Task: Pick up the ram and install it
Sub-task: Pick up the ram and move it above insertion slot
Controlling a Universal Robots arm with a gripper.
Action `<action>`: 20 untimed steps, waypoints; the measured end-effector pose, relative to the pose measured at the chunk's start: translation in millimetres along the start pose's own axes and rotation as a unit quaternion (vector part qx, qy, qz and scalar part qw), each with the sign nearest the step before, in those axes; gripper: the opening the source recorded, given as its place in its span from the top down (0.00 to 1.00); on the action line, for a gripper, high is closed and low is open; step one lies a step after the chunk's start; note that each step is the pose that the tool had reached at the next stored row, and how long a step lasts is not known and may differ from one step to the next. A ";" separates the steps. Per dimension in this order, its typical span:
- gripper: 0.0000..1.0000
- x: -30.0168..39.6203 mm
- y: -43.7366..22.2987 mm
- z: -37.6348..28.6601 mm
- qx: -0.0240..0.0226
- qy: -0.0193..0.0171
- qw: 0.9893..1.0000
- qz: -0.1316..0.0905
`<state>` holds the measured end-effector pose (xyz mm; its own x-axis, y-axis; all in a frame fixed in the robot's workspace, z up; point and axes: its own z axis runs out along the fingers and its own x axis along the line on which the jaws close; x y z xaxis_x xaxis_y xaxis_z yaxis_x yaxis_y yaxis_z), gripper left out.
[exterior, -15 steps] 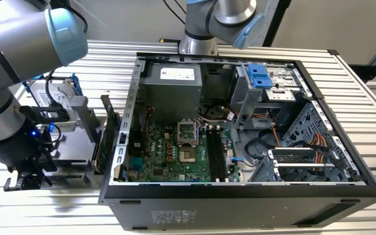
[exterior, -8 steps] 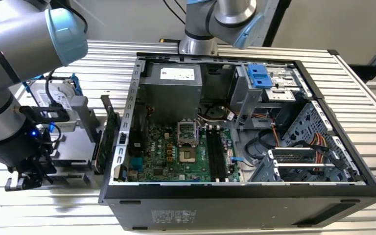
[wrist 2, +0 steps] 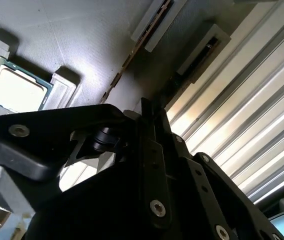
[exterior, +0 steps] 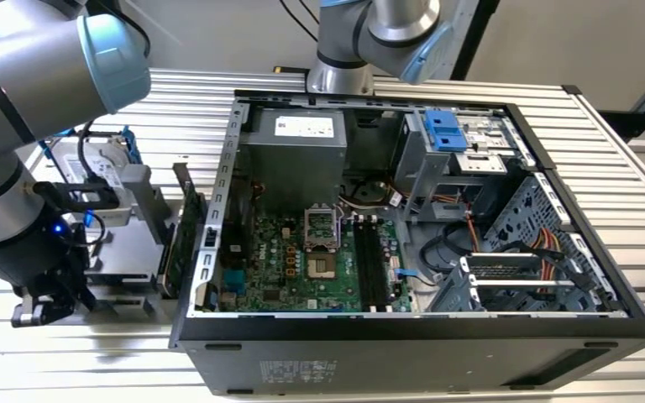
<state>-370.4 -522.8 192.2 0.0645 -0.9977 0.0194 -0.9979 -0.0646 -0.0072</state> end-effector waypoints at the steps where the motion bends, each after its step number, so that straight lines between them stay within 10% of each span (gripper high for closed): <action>1: 1.00 0.0 0.0 0.0 0.000 0.000 1.000 0.000; 20: 1.00 0.0 0.0 0.3 0.000 0.000 1.000 0.000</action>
<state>-370.4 -522.8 191.9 0.0645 -0.9977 0.0193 -0.9979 -0.0647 -0.0072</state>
